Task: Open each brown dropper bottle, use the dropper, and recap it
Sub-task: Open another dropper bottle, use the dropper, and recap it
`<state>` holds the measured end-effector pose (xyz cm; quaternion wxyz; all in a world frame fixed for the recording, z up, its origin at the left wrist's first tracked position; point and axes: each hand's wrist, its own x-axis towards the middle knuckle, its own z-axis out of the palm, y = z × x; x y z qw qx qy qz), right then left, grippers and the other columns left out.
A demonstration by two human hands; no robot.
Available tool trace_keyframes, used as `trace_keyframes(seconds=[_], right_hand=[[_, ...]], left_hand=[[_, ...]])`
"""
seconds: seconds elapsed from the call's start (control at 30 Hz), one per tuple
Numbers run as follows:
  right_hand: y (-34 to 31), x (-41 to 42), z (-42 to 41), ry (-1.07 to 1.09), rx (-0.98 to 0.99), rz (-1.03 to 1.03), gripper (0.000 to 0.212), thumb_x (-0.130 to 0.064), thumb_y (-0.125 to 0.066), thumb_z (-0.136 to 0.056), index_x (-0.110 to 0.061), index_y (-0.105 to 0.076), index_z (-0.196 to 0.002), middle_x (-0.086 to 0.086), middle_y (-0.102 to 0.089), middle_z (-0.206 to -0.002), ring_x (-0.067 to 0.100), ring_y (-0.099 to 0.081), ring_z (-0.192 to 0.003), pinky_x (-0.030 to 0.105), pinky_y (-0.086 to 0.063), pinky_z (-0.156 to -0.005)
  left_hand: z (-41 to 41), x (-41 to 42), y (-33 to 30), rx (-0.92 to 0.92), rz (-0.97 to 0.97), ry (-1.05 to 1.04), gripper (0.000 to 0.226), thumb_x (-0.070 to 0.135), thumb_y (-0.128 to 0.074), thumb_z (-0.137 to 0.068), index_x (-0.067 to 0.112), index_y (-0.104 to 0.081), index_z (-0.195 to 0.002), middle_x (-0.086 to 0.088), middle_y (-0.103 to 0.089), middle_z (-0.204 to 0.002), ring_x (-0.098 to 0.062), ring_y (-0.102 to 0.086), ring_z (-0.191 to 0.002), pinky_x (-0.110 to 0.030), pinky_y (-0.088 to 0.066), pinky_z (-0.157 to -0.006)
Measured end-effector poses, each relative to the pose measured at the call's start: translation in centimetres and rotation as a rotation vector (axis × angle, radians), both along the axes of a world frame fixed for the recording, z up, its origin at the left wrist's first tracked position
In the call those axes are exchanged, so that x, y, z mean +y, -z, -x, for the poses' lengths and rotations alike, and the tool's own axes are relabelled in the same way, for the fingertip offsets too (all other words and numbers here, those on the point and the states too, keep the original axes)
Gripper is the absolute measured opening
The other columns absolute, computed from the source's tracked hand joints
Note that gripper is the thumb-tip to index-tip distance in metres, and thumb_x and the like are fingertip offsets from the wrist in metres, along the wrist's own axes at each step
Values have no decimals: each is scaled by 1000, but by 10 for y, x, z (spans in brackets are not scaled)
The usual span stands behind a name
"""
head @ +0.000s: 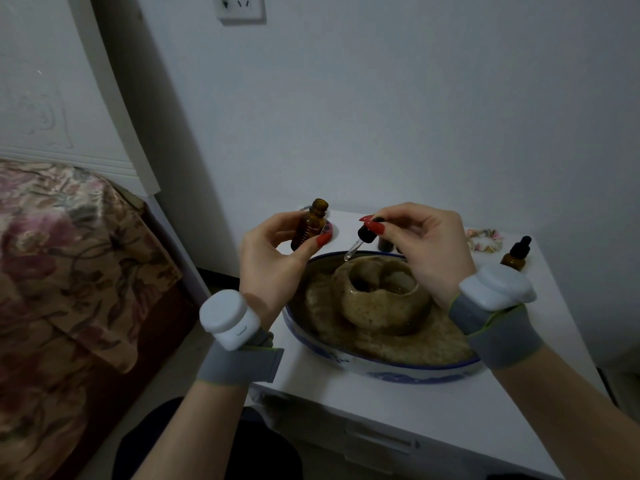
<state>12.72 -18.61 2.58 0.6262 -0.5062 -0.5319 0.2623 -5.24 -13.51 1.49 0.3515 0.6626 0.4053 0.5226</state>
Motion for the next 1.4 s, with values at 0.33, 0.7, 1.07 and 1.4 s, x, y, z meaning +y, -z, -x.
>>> trace_keyframes(seconds=[0.33,0.7,1.07,1.4], right_hand=[[1,1,-2,68,-3,30,10,-1,-68,-83,-3,-73,-92,6,-71,-79,-1,-62,-64,9,-46,-62],[1,2,-4,92,0,57,13,-3,-70,-83,1,-74,-95,14,-73,-88,14,-64,-73,15,-47,-68],[0,0,-3,97,27,53,14,-2,-68,-84,-1,-74,-97,13,-73,-91,19,-68,-81,20,-51,-73],[3,1,-6,108,75,61,16,-5,-67,-86,-2,-73,-100,14,-74,-89,32,-66,-75,24,-50,-60]], left_hand=[[0,1,1,13,3,-13,33,23,-81,-72,22,-70,-103,8,-73,-95,-4,-68,-89,-5,-45,-79],[0,0,0,5,11,-14,31,18,-80,-73,23,-69,-102,10,-72,-93,0,-67,-85,-3,-44,-76],[0,0,0,16,12,-19,31,20,-80,-73,26,-68,-101,15,-70,-91,3,-66,-85,-2,-44,-75],[0,0,0,15,8,-17,31,21,-81,-73,26,-69,-101,12,-71,-93,-1,-67,-86,-4,-45,-78]])
